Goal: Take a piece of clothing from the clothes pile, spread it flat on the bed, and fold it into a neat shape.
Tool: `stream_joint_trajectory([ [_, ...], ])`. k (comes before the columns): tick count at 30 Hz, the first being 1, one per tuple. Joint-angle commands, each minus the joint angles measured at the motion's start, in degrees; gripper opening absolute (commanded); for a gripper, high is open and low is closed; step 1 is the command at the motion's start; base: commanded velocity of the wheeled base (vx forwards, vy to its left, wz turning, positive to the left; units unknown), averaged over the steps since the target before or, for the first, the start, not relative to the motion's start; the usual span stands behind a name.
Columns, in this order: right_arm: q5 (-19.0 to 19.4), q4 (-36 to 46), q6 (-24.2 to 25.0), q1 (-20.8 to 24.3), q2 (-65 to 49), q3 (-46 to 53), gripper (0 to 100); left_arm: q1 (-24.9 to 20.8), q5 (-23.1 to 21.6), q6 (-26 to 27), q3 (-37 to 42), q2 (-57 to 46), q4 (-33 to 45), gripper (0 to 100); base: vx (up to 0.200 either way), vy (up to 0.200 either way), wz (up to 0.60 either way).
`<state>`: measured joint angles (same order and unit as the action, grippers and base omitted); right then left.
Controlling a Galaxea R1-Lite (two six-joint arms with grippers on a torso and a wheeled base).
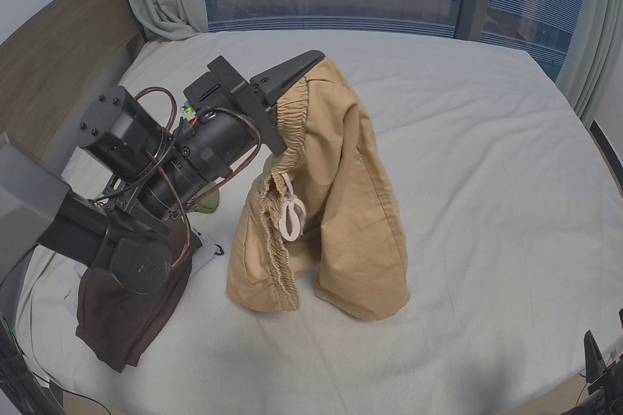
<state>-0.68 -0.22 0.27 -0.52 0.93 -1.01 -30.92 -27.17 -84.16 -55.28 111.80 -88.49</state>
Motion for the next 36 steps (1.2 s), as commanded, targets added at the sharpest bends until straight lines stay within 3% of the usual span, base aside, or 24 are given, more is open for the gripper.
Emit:
stream_joint_trajectory([
  [1,-0.02,-0.04,0.00,0.00,-0.57,1.01,100,-1.52,0.01,-0.04,-1.41,0.35,-0.01,0,0.000,0.000,0.00],
  [19,-0.02,-0.04,0.00,0.00,-0.57,1.01,100,-10.83,-0.16,-0.12,-8.44,2.90,3.24,0,0.000,0.000,0.00],
  [22,-0.02,-0.04,0.08,0.00,-0.57,1.01,100,-13.12,0.01,-2.58,-10.46,2.19,4.82,0,0.000,0.000,0.00],
  [31,-0.02,-0.04,0.00,0.00,-0.57,1.01,100,-13.03,0.19,-7.15,-12.30,1.14,4.47,0,0.000,0.000,0.00],
  [36,-0.02,-0.04,0.08,0.00,-0.57,1.01,100,-8.02,3.97,-6.28,-9.14,3.60,3.94,0,0.000,0.000,0.00],
])
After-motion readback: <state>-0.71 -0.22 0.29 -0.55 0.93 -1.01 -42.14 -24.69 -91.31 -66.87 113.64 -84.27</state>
